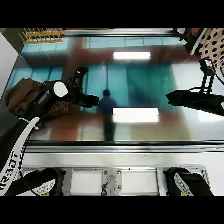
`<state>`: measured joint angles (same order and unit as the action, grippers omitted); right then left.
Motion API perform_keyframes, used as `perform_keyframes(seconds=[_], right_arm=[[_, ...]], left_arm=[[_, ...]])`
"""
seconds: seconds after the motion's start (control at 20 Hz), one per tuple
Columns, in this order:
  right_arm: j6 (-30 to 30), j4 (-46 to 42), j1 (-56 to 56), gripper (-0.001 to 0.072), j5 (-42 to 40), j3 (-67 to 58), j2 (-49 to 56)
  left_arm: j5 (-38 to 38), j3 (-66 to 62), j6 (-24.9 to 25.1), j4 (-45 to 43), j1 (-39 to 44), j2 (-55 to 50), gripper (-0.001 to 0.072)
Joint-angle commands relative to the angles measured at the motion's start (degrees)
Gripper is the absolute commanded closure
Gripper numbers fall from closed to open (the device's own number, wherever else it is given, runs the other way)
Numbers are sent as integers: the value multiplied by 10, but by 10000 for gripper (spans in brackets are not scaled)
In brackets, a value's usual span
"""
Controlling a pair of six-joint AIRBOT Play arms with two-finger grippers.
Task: Fold the clothes and pants, and hang the long-sleeved shirts on hangers.
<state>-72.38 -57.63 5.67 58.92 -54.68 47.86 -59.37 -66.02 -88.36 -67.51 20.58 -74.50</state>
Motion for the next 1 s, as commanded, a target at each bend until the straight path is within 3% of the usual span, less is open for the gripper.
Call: perform_keyframes(seconds=[0.0,0.65,0.75,0.95], right_arm=[[0,0,0,690,0,0,0],[0,0,0,690,0,0,0],[0,0,0,691,0,0,0],[0,0,0,691,0,0,0]], left_arm=[[0,0,0,0,0,0,702],[18,-1,13,-12,-3,0,688],[19,-22,10,-64,-31,0,-13],[-14,-85,-26,-139,-168,0,-13]])
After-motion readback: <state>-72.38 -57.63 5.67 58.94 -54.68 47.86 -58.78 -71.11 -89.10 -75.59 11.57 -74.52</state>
